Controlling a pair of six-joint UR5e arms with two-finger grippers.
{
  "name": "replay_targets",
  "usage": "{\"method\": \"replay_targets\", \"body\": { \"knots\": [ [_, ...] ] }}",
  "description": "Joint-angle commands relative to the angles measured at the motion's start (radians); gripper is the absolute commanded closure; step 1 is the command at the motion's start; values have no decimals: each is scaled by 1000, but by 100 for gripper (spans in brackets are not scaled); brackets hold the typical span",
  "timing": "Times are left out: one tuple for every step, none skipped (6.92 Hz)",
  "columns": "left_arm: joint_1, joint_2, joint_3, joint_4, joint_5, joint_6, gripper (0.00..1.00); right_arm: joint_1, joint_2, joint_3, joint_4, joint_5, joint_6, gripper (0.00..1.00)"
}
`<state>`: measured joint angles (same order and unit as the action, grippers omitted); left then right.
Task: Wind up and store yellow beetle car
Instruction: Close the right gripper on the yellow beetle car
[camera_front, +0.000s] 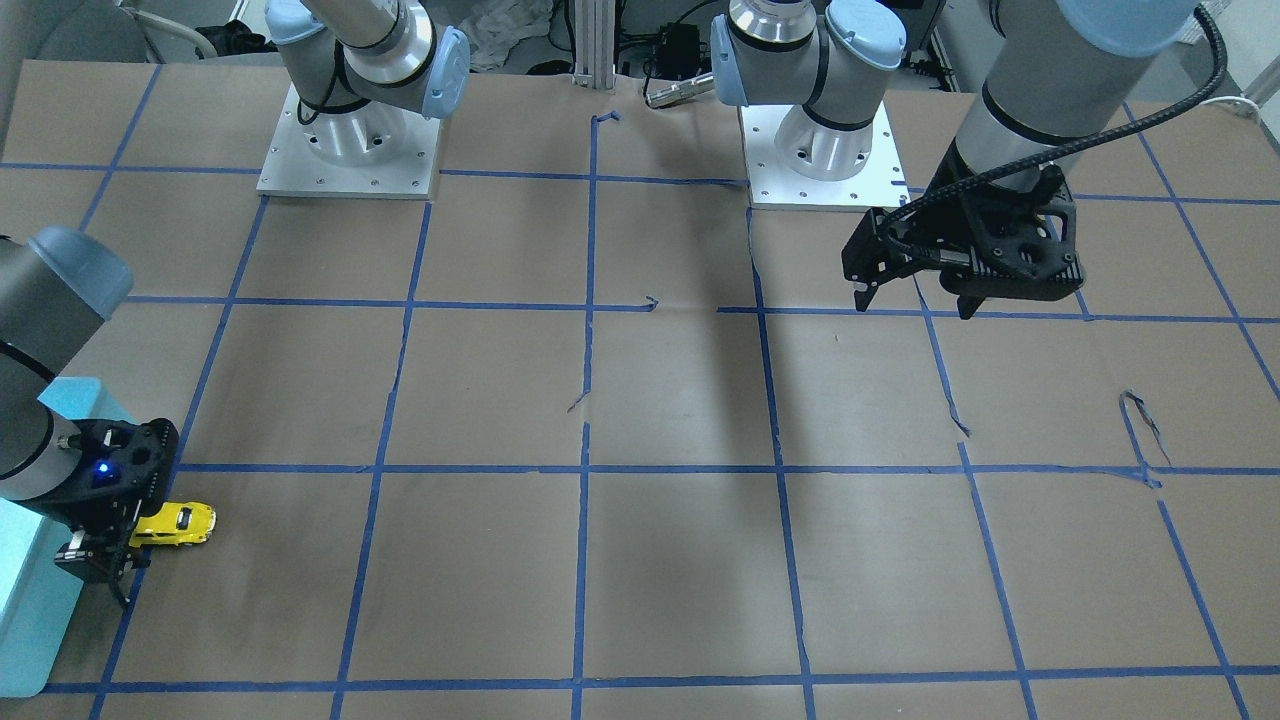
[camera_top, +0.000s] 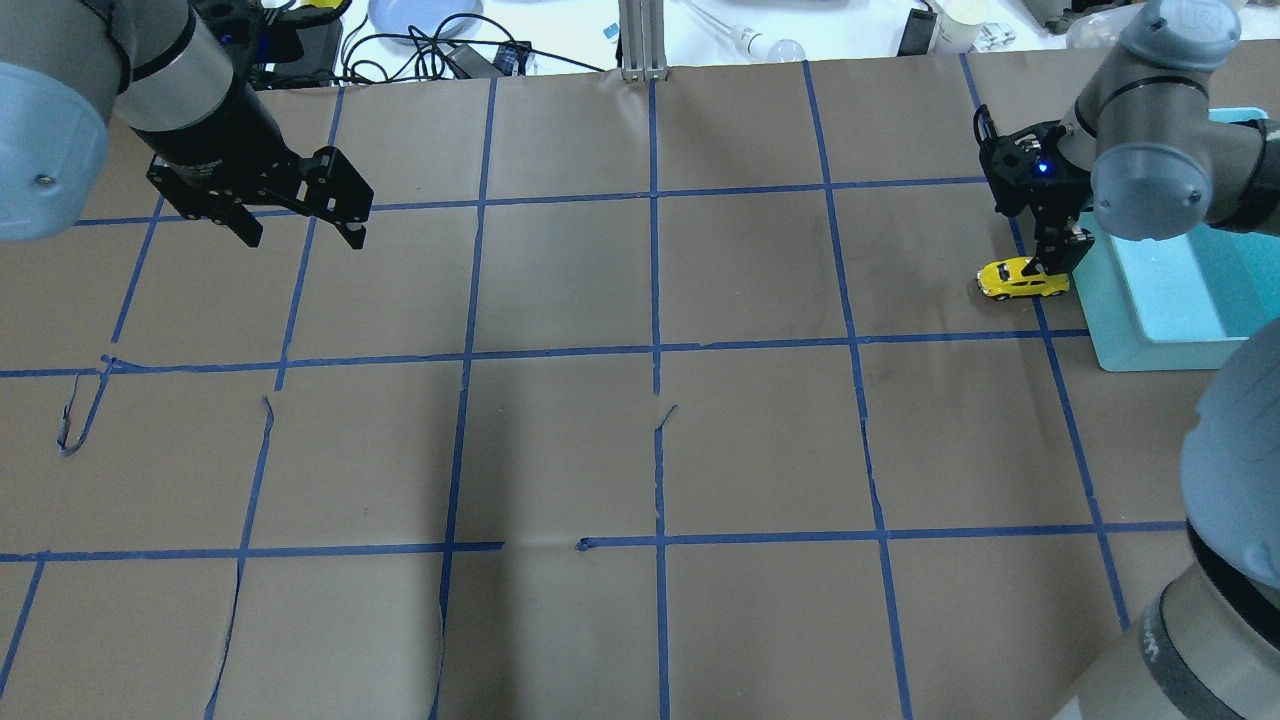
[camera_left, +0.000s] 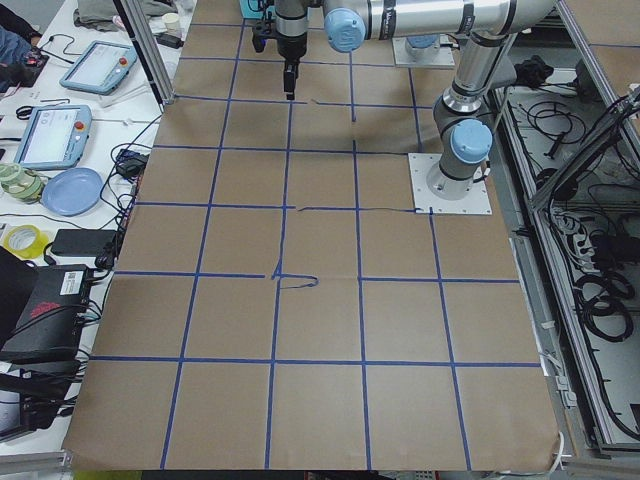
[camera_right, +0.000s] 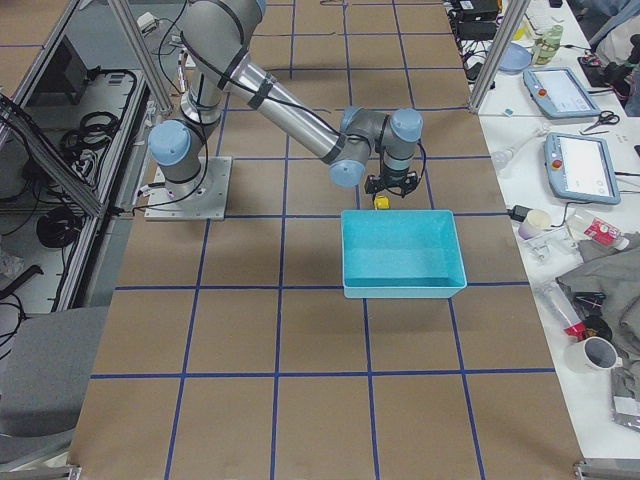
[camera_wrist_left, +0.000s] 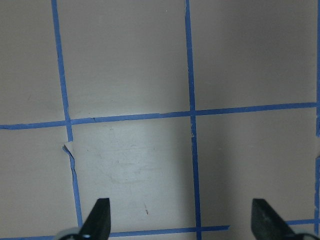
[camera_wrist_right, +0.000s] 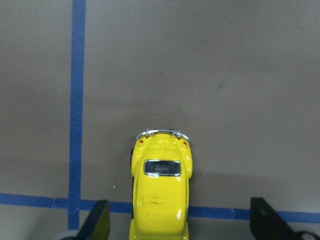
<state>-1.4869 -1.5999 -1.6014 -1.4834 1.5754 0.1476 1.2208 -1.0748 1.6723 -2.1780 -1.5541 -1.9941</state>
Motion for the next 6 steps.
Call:
{"method": "replay_targets", "body": {
  "knots": [
    [0,-9,0,0,0,3,0,-6,9,18,-2,8,15,0],
    [0,-2,1,2,5,1,0,-6,15,23,-3,12,35,0],
    [0,-3,0,9,5,1,0,-6,28,20,-3,12,37,0],
    [0,-3,1,15,2,0,0,-6,30,20,-3,-1,38,0],
    [0,-3,1,18,2,-8,0,-9,30,23,-2,-1,79,1],
    [0,-2,1,32,3,0,0,-9,30,23,-2,-4,87,18]
  ]
}}
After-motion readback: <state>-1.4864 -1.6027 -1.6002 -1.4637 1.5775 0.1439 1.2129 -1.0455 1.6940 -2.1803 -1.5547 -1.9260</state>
